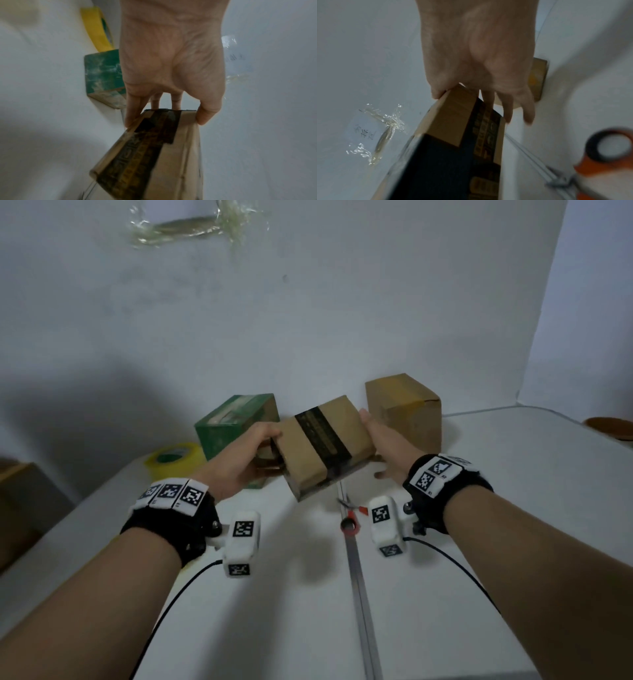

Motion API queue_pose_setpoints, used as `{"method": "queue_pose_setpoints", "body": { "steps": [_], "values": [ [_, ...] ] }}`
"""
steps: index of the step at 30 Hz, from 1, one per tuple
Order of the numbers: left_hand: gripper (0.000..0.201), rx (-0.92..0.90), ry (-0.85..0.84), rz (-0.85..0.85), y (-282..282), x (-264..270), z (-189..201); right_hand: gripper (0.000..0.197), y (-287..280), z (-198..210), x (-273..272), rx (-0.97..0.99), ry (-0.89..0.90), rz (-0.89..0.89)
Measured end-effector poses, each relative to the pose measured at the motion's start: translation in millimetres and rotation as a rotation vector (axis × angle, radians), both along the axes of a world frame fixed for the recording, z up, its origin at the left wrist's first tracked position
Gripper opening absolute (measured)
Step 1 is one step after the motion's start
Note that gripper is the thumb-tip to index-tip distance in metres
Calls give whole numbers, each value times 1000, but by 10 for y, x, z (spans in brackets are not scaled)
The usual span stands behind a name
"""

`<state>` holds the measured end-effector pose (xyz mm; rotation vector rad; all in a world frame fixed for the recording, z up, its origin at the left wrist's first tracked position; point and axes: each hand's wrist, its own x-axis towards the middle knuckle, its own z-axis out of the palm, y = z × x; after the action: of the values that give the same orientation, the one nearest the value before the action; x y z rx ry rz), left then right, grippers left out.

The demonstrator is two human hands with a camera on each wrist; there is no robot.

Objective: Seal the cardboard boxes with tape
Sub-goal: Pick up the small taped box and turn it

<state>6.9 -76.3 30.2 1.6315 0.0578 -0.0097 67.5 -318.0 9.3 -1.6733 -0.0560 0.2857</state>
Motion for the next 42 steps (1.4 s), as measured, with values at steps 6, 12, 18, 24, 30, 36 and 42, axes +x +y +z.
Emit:
{"method": "queue_pose_setpoints", "body": {
  "steps": [6,12,18,24,30,36,42],
  "values": [
    [22,-203,-104,5,112,-400,-127,50,93,-230,-400,343,-30,160],
    [24,-275,-110,-10,112,-563,-115,46,104,-298,-551,345,-100,131],
    [28,-174,-104,37,65,-663,-37,93,96,-210,-618,85,-148,217],
    [55,95,-173,254,-94,-613,-10,61,105,-161,-685,377,-33,156],
    [77,-88,128,23,-269,-647,-104,59,105,-228,-704,326,54,210],
    [52,-204,313,8,-304,-670,-61,61,203,-266,-741,182,-76,1],
    [64,-67,422,-14,-253,-650,-56,58,239,-327,-720,79,-116,-62]
  ]
}}
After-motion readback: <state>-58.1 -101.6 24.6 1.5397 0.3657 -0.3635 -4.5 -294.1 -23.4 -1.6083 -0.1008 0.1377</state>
